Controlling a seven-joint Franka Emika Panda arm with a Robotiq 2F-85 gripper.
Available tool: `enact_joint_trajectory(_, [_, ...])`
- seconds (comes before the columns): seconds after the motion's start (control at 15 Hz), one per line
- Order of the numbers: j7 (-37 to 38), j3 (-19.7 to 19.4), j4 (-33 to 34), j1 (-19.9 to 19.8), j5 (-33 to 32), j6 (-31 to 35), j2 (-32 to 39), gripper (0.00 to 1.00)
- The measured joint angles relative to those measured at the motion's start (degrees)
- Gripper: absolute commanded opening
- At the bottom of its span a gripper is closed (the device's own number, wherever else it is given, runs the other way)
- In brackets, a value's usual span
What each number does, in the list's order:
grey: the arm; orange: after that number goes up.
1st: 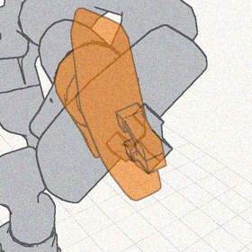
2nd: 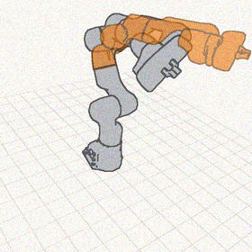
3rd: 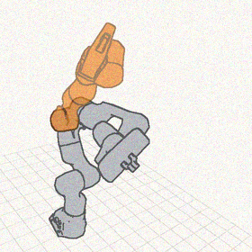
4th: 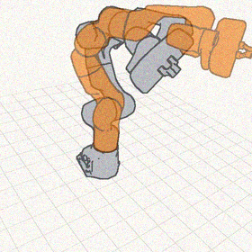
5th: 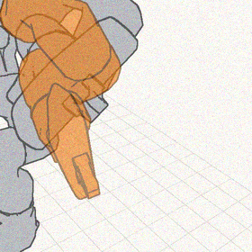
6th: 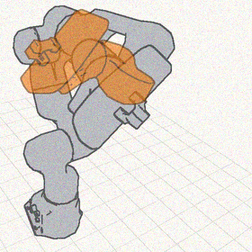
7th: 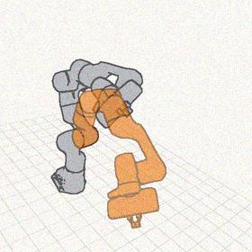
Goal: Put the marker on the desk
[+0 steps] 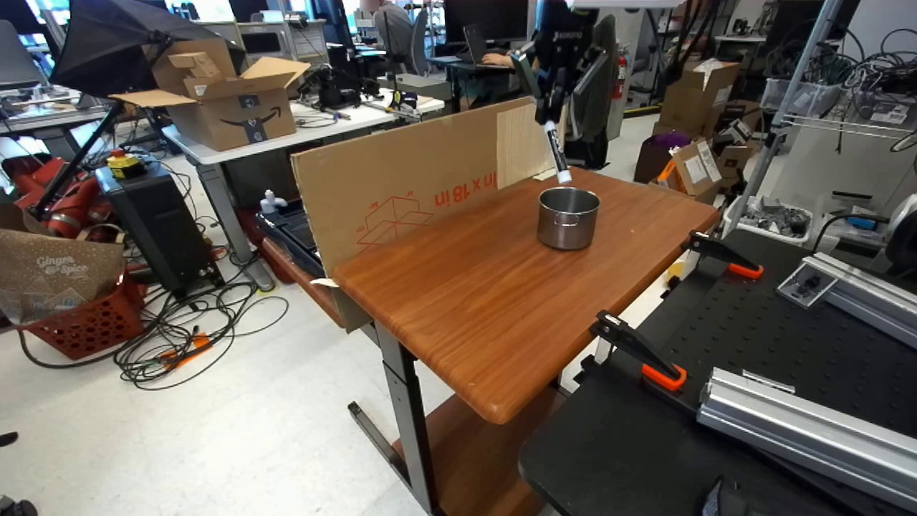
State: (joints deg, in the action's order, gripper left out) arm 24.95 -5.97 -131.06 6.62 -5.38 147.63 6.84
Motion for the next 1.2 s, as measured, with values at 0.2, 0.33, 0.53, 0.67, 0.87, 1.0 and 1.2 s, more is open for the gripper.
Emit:
enact_joint_trajectory(0.2, [-2.3, -0.03, -0.09, -2.74, 0.3, -4.22, -4.77, 0.05])
enact_joint_trajectory(0.33, [-5.21, -0.09, -0.1, -5.05, 1.41, -7.08, -6.12, 0.05])
enact_joint_trajectory(0.53, [-9.29, -0.46, -0.28, -8.37, 2.65, -10.29, -5.8, 0.05])
enact_joint_trajectory(0.67, [-11.35, -1.07, -0.33, -10.3, 2.66, -11.62, -4.79, 0.05])
enact_joint_trajectory(0.87, [-13.83, -2.09, -0.16, -12.68, 2.62, -12.29, -2.46, 0.05])
enact_joint_trajectory(1.0, [-14.86, -2.75, 0.39, -13.75, 2.61, -12.52, -0.48, 0.05])
enact_joint_trajectory(1.2, [-15.8, -3.3, 1.91, -14.88, 2.63, -12.53, 2.99, 0.05])
